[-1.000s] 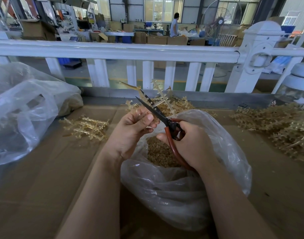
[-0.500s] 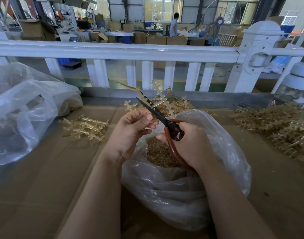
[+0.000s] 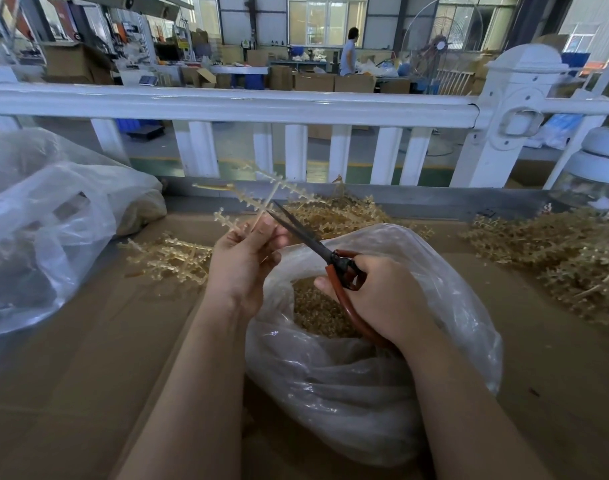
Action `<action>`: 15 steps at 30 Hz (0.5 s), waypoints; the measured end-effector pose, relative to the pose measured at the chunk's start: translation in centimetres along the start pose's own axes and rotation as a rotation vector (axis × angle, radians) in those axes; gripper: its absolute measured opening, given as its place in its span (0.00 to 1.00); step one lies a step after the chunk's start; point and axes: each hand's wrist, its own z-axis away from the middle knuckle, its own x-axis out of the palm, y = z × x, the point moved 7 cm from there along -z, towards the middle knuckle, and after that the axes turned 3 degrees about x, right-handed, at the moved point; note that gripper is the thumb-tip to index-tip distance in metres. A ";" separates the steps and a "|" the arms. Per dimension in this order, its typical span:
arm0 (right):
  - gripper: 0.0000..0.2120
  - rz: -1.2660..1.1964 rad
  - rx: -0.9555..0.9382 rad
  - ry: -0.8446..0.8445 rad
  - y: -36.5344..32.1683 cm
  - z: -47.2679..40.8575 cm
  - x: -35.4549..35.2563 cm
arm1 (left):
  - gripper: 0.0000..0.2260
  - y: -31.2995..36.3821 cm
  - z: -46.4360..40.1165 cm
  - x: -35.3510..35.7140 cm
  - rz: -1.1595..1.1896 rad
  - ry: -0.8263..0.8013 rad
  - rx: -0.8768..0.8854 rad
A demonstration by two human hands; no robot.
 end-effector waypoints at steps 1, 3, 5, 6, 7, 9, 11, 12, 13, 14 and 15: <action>0.15 0.000 -0.001 0.010 0.0 0.0 0.0 | 0.05 0.0 0.0 -0.1 0.010 0.014 -0.013; 0.15 -0.018 -0.001 0.038 0.0 -0.1 -0.1 | 0.05 -0.3 -0.1 -0.3 -0.008 0.036 -0.039; 0.16 -0.077 0.018 0.057 0.2 -0.2 -0.2 | 0.05 -0.6 0.0 0.0 -0.081 -0.005 -0.060; 0.16 -0.127 0.032 0.061 0.3 -0.3 -0.2 | 0.04 -0.7 0.2 0.4 -0.122 -0.043 -0.070; 0.16 -0.184 0.047 0.064 0.4 -0.3 -0.2 | 0.04 -0.9 0.3 0.8 -0.161 -0.082 -0.077; 0.17 -0.293 0.071 0.079 0.5 -0.4 -0.3 | 0.03 -1.3 0.6 1.7 -0.212 -0.143 -0.097; 0.21 -0.391 0.092 0.091 0.5 -0.5 -0.4 | 0.04 -1.8 0.8 2.3 -0.272 -0.178 -0.105; 0.22 -0.438 0.102 0.088 0.5 -0.5 -0.4 | 0.05 -2.0 0.9 2.5 -0.303 -0.189 -0.110; 0.23 -0.476 0.111 0.082 0.4 -0.5 -0.4 | 0.04 -2.1 1.0 2.7 -0.329 -0.202 -0.113; 0.22 -0.503 0.113 0.078 0.3 -0.4 -0.4 | 0.02 -2.2 1.1 2.9 -0.339 -0.215 -0.120; 0.20 -0.519 0.109 0.078 0.3 -0.5 -0.4 | 0.03 -2.3 1.2 3.0 -0.351 -0.226 -0.122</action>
